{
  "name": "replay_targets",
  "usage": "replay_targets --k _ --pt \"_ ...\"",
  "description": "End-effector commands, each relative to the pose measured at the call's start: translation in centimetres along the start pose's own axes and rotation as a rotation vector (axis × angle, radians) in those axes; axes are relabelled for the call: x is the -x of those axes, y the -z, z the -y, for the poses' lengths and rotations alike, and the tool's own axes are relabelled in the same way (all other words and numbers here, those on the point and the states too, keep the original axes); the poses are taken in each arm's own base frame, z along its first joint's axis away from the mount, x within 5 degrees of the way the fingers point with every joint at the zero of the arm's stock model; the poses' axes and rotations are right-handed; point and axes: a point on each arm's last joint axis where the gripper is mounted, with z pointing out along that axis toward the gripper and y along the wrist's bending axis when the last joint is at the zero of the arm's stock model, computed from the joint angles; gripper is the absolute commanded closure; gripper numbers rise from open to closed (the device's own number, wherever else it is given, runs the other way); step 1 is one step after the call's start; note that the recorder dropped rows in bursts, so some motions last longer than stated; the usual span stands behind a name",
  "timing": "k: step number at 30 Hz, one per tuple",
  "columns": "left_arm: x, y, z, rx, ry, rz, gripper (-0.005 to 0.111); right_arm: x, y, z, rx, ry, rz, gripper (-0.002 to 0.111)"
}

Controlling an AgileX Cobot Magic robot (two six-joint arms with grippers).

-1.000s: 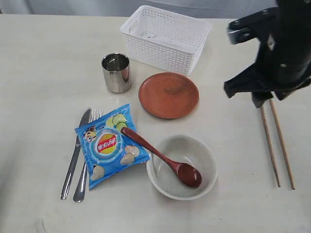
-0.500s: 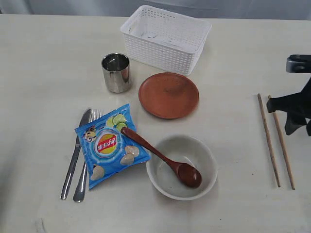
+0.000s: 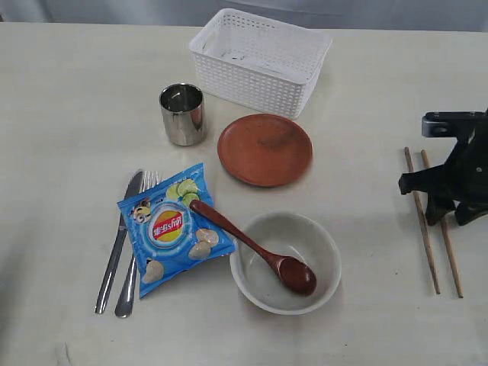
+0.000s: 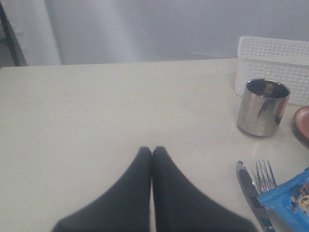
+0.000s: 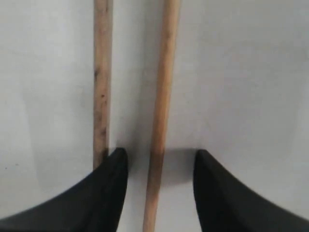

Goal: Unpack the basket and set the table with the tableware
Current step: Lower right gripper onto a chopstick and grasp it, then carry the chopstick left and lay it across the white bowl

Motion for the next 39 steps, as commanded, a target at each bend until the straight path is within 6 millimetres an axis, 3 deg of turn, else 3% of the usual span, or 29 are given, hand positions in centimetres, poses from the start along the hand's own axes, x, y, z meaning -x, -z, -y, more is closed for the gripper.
replay_targets --k 1,5,11,21,26,30,31,36,39 --pt "0.0 0.0 0.0 -0.005 -0.008 0.007 0.107 0.1 -1.6 0.2 -0.002 0.029 -0.035 0.081" --pt "0.0 0.0 0.0 -0.005 -0.008 0.007 0.107 -0.1 -2.0 0.2 -0.002 0.062 -0.065 0.108" --pt "0.0 0.0 0.0 -0.005 -0.008 0.007 0.107 0.2 -0.5 0.4 -0.017 0.072 -0.027 0.109" --pt "0.0 0.0 0.0 -0.005 -0.008 0.007 0.107 -0.5 5.3 0.5 -0.009 -0.007 0.097 0.109" --pt "0.0 0.0 0.0 -0.005 -0.008 0.007 0.107 -1.9 8.1 -0.8 0.079 -0.01 0.135 0.109" --pt "0.0 0.0 0.0 -0.005 -0.008 0.007 0.107 -4.5 10.8 -5.7 0.304 0.083 0.126 0.109" --pt "0.0 0.0 0.0 -0.005 -0.008 0.007 0.107 -5.5 11.5 -7.8 0.386 0.107 0.143 0.109" --pt "0.0 0.0 0.0 -0.005 -0.008 0.007 0.107 -8.3 12.2 -14.7 0.511 0.158 0.154 0.109" --pt "0.0 0.0 0.0 -0.005 -0.008 0.007 0.107 -9.1 11.8 -17.1 0.525 0.15 0.154 0.109"
